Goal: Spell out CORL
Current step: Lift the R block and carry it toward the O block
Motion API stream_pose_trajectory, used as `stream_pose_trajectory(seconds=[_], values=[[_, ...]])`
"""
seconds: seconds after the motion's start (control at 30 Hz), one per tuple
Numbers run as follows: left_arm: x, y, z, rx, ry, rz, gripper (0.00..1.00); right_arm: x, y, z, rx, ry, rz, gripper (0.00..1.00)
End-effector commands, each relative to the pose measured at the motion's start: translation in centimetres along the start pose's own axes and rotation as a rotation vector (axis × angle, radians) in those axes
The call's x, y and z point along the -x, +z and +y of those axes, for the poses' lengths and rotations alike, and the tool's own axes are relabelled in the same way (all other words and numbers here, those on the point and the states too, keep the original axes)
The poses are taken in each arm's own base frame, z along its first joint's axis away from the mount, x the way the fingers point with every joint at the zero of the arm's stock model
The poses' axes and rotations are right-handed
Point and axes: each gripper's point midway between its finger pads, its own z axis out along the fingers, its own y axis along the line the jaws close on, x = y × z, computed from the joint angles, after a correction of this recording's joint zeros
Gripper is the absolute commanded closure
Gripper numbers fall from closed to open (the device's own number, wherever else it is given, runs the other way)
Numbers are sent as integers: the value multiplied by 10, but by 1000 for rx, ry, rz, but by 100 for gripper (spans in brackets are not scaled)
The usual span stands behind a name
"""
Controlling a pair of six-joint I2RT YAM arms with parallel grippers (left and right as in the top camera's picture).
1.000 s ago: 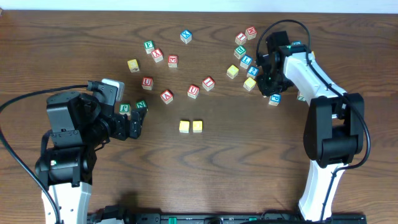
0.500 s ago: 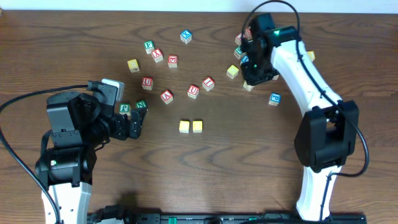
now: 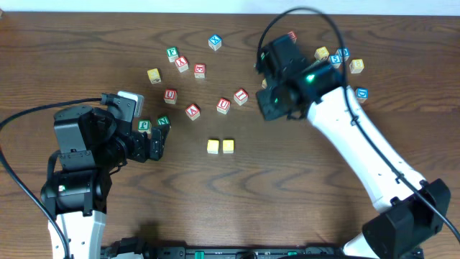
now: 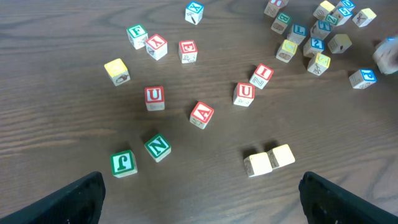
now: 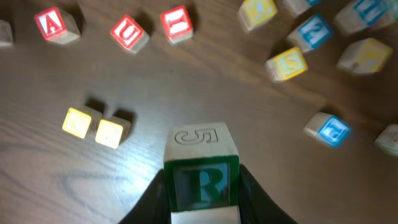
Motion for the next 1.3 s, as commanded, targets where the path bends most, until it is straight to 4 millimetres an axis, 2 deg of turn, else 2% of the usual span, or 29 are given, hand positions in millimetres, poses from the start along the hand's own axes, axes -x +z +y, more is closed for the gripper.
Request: stream_pose_trajectory(seconds=[0.0, 0.23, 0.3, 0.47, 0.6, 0.77, 1.0, 1.27], values=[[9, -5, -2, -9, 24, -24, 2, -24, 11, 11, -32, 77, 20, 97], [9, -5, -2, -9, 24, -24, 2, -73, 57, 43, -57, 154, 78, 96], [9, -5, -2, -9, 24, -24, 2, -84, 65, 46, -84, 201, 81, 95], [9, -5, -2, -9, 24, -24, 2, -99, 76, 47, -107, 276, 89, 95], [9, -5, -2, -9, 24, -24, 2, -102, 83, 48, -110, 302, 75, 94], [9, -5, -2, -9, 24, -24, 2, -98, 85, 41, -148, 338, 33, 89], [9, -5, -2, -9, 24, -23, 2, -89, 91, 44, -128, 358, -6, 87], [9, -5, -2, -9, 24, -23, 2, -97, 124, 46, -156, 348, 40, 90]])
